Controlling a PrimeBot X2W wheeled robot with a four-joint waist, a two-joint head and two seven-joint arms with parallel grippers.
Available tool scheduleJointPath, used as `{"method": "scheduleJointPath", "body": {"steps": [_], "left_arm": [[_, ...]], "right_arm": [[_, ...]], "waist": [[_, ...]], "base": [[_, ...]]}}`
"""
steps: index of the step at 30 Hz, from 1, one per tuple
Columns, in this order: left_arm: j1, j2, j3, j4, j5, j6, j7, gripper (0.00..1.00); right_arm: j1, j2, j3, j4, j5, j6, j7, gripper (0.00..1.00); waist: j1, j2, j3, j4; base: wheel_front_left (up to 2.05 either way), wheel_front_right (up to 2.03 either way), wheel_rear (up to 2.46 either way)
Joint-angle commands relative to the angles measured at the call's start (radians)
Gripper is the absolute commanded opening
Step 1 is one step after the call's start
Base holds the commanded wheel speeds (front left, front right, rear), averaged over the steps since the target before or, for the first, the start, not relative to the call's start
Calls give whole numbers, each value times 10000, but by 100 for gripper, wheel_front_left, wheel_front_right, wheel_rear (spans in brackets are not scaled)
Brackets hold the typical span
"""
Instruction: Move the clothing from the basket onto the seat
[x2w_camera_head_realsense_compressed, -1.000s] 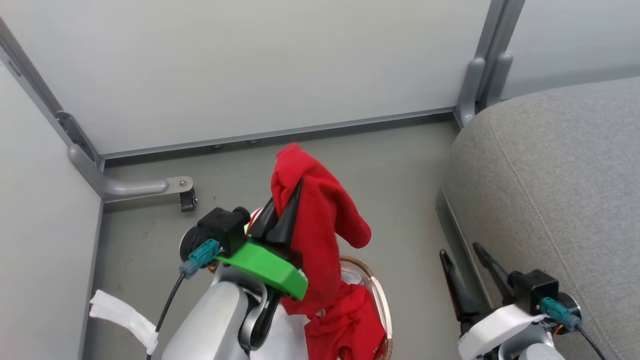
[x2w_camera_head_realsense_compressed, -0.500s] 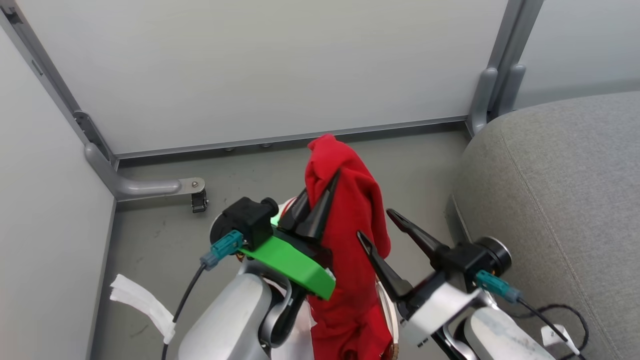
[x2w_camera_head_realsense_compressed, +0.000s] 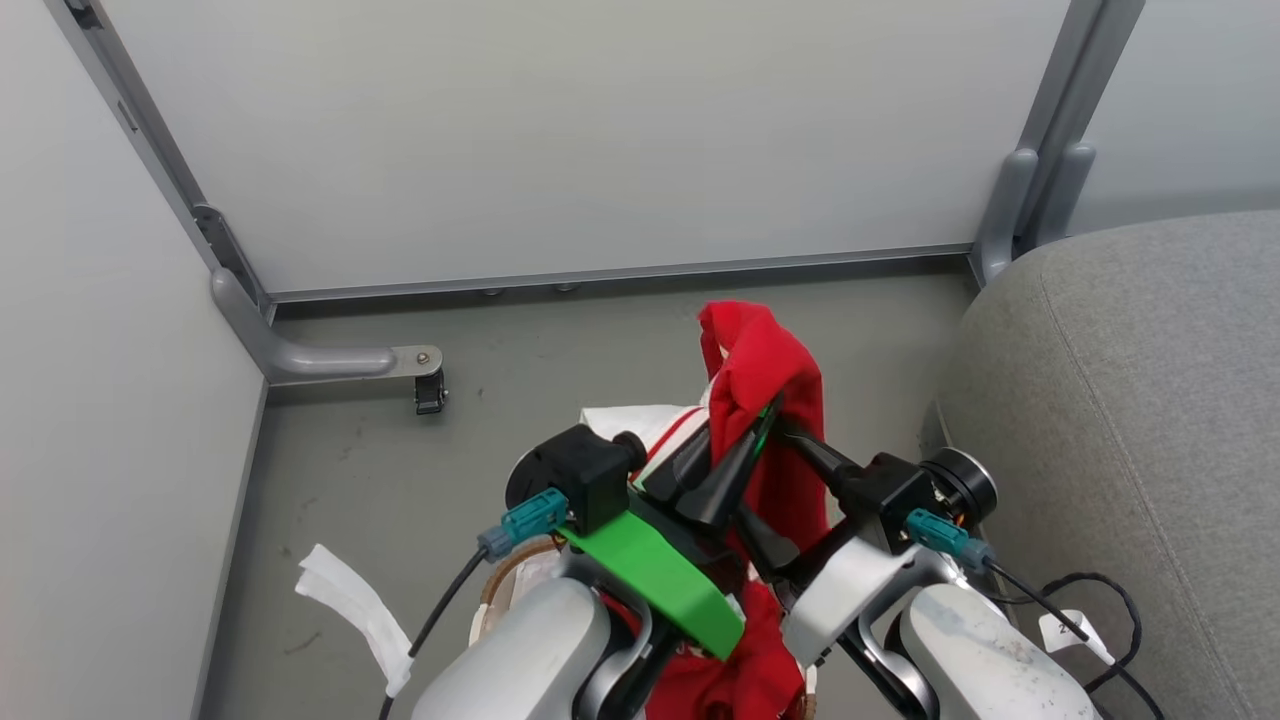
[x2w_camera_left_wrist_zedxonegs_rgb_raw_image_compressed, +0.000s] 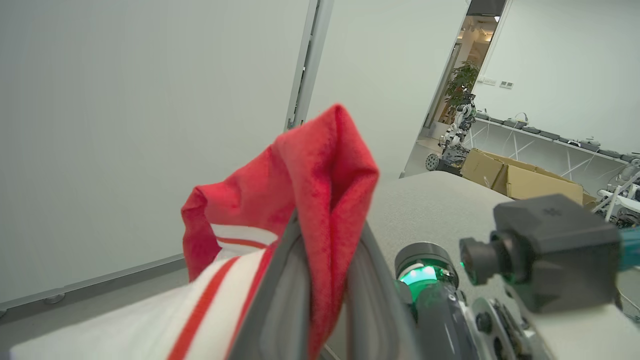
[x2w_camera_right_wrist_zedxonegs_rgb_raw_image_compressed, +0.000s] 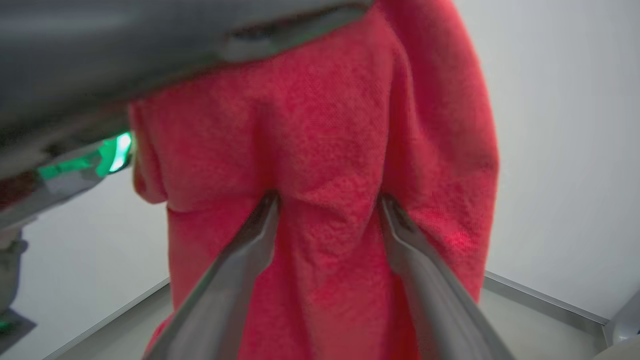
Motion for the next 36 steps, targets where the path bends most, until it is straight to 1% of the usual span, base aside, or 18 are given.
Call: {"method": "scheduleJointPath", "body": {"steps": [1, 8, 9, 10, 11, 14, 19, 20, 21, 25, 27, 28, 31, 36], "left_arm": [[-175, 11, -107, -73, -114, -32, -8, 0], [-276, 6, -545, -137, -496, -32, -8, 0], [-270, 8, -593, -115, -523, -33, -8, 0], [-264, 6, -620, -84, -563, -32, -8, 0], [-274, 6, -649, -62, -584, -33, -8, 0], [-289, 8, -642, 10, -645, -32, -8, 0], [-153, 9, -293, 133, -474, -32, -7, 0], [-93, 11, -135, 131, -387, -8, -8, 29], [-13, 9, -69, 166, -347, 14, -7, 100], [178, 11, 234, 410, 39, 59, -5, 100], [294, 11, 377, 546, 277, 60, -5, 100], [326, 8, 463, 640, 497, 55, -4, 100], [571, 17, 692, 663, 660, 36, -4, 100], [956, 11, 1018, 686, 1051, 3, -4, 100]], "right_arm": [[-177, 20, 49, 136, 39, -7, -47, 100], [-350, 30, 220, 570, 186, -7, -49, 100], [-366, 36, 254, 581, 212, -7, -47, 84], [-373, 37, 264, 573, 231, -7, -47, 38], [-376, 33, 273, 521, 277, -7, -49, 0], [-337, -36, 284, 470, 399, -7, -47, 0], [-46, -140, 105, 392, 609, -7, -49, 0], [30, -170, 31, 348, 636, -7, -47, 0], [112, -184, -31, 315, 653, -7, -47, 0], [497, -233, -344, 96, 771, -7, -49, 0], [705, -271, -490, -14, 818, -7, -49, 0], [811, -286, -538, -64, 832, -7, -49, 0], [1071, -382, -819, -243, 908, -7, -49, 0], [1505, -537, -1154, -537, 989, -7, -49, 0]], "waist": [[1, 0, -15, 44], [1, 0, -55, 193], [1, 0, -58, 219], [1, 0, -58, 239], [1, 0, -53, 266], [1, 0, -38, 335], [1, 0, -29, 360], [1, 0, -28, 320], [1, 0, -25, 263], [1, 0, 9, -146], [1, 0, 26, -467], [1, 0, 34, -688], [1, 0, 55, -1232], [1, 0, 111, -2335]], "base": [[0, 0, 0], [0, 0, 0], [0, 0, 0], [0, 0, 0], [0, 0, 0], [0, 0, 0], [0, 0, 0], [0, 0, 0], [0, 0, 0], [0, 0, 0], [0, 0, 0], [0, 0, 0], [0, 0, 0], [0, 0, 0]]}}
